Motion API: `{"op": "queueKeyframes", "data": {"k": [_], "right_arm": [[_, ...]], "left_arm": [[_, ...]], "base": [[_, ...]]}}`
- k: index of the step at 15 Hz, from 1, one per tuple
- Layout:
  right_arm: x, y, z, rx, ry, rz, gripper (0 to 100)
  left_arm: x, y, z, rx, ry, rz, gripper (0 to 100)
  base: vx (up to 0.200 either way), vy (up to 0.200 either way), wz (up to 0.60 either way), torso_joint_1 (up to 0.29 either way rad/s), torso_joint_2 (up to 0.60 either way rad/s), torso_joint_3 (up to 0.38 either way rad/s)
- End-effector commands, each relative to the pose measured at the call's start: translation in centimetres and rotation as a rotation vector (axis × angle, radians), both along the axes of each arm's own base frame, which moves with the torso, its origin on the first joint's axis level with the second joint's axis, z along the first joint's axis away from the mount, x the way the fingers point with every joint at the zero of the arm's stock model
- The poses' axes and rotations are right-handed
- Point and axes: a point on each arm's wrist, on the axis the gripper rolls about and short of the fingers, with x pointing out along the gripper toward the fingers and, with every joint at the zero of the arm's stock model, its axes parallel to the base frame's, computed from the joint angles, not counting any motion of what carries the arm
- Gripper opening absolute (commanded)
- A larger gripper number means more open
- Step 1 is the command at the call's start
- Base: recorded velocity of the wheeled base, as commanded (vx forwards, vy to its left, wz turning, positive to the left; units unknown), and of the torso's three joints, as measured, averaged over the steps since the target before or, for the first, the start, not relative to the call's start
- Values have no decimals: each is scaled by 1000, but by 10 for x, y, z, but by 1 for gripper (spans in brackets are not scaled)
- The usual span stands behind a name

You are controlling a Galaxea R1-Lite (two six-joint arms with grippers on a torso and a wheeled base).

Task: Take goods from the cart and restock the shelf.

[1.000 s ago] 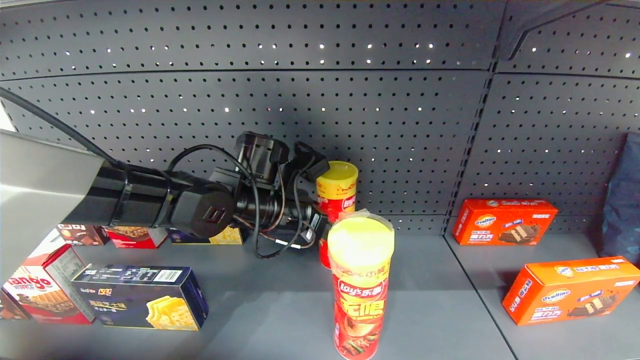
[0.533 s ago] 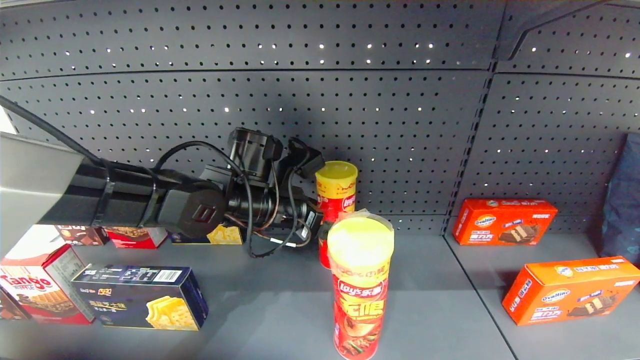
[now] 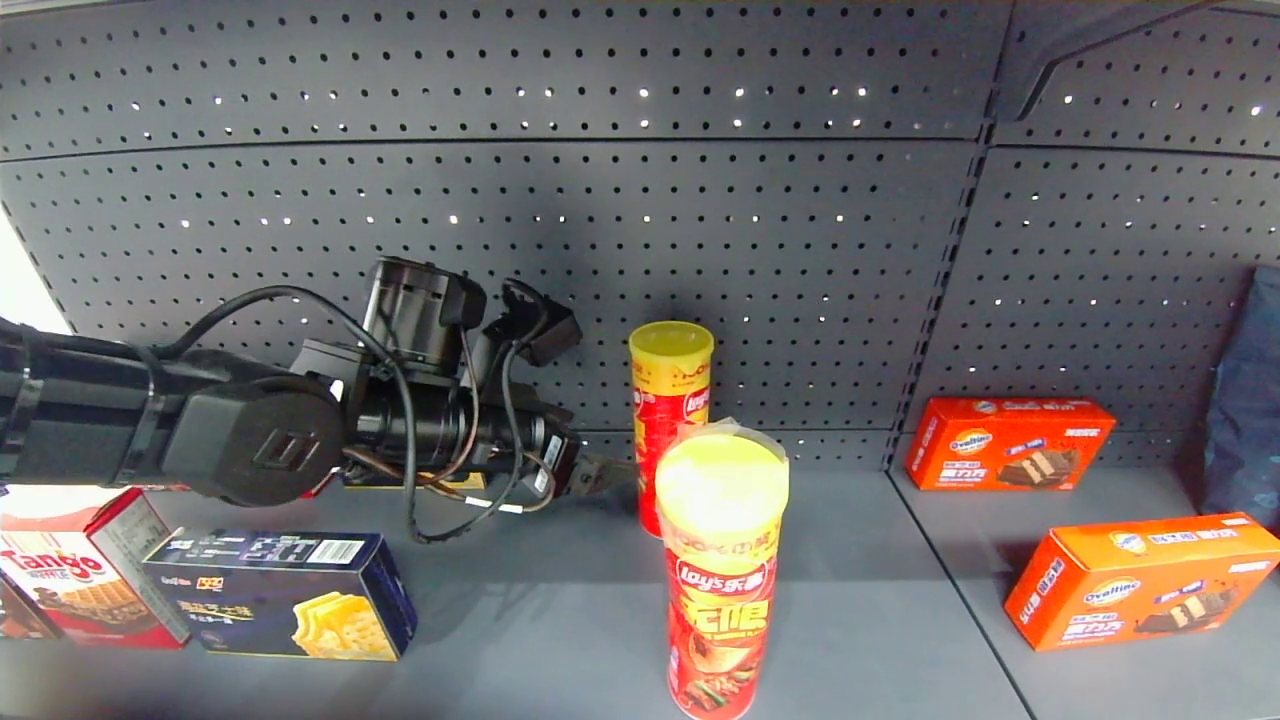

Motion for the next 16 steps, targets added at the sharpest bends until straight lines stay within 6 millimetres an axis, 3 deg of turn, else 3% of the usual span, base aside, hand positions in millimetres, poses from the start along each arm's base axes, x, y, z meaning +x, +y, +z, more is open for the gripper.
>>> {"op": "queueKeyframes", "data": {"k": [1,7,16], "right_arm": [[0,0,0,0,3,2,100],[0,0,0,0,1,2,100],[0,0,0,0,1,2,100]], "left_arm": [[-7,10,7,3,-20,33,100],[1,11,-5,176,-75,169,100],[15,-15,-33,189,-70,190,100]], "base": [[0,0,0,0,0,0],[0,0,0,0,0,0],[0,0,0,0,0,0]]}}
